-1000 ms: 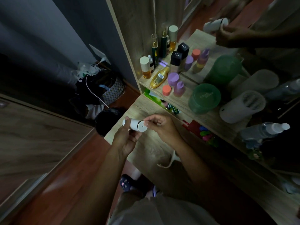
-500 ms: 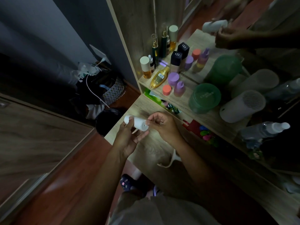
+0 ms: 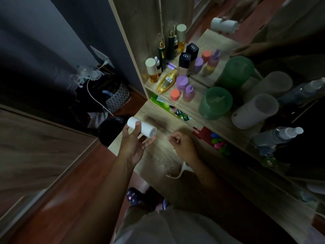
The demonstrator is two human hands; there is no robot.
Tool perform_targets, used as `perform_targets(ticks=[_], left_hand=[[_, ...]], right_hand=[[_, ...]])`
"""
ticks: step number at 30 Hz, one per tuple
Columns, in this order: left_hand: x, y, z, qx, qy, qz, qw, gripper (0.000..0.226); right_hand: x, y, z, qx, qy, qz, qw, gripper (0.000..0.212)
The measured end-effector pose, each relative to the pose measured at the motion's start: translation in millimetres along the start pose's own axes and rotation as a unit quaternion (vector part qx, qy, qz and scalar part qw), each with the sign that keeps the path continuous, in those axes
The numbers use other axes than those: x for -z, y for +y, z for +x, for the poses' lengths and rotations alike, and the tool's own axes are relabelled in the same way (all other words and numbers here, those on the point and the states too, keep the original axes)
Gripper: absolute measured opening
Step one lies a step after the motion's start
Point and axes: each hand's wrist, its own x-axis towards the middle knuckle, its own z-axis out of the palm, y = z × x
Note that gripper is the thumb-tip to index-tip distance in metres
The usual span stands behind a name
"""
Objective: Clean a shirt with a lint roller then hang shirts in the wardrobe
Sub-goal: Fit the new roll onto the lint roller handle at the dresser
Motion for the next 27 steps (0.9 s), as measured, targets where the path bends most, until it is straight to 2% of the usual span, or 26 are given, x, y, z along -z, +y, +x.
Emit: perform_targets(ticks=[2, 5, 9, 12, 14, 17, 19, 21, 23, 27], left_hand=[[1.0, 0.0, 0.3, -0.004, 0.001, 0.007, 1.0, 0.052], [3.0, -2.3, 0.1, -0.005, 0.006, 0.017, 1.0, 0.052], [2.9, -6.3, -0.9, 0.0, 0.011, 0.027, 1.0, 0.046], [3.2, -9.0, -1.9, 0.0, 0.01, 0.03, 1.0, 0.046], [4.4, -10.0, -2.8, -0.003, 0.005, 0.034, 0.999, 0.048], [7.4, -10.0, -4.3, -0.011, 0.0, 0.043, 0.999, 0.046], [9.7, -8.9, -5.4, -0.014, -0.002, 0.047, 0.999, 0.042], [11.0, -7.2, -6.8, -0.02, -0.008, 0.058, 0.998, 0.036], [11.5, -5.0, -8.6, -0.025, -0.012, 0.068, 0.997, 0.036], [12.0, -1.1, -13.2, -0.023, -0.03, 0.084, 0.996, 0.049]], right_hand=[[-0.8, 23.4, -2.4, -0.041, 0.007, -0.063, 0.997, 0.017], [3.5, 49.0, -12.2, -0.057, 0.02, -0.179, 0.982, 0.022], [10.5, 60.6, -28.0, -0.045, 0.045, -0.347, 0.936, 0.037], [6.8, 66.3, -32.4, -0.1, 0.032, -0.41, 0.906, 0.051], [5.2, 67.1, -30.6, -0.14, 0.018, -0.413, 0.9, 0.052], [7.5, 61.8, -27.5, -0.141, 0.008, -0.381, 0.914, 0.047], [9.9, 51.3, -27.6, -0.118, -0.023, -0.343, 0.932, 0.045], [12.9, 32.1, -26.6, -0.096, -0.054, -0.25, 0.962, 0.047], [19.0, 7.2, -22.6, -0.045, -0.047, -0.171, 0.983, 0.046], [30.5, -36.9, -10.6, 0.02, -0.07, -0.152, 0.986, 0.035]])
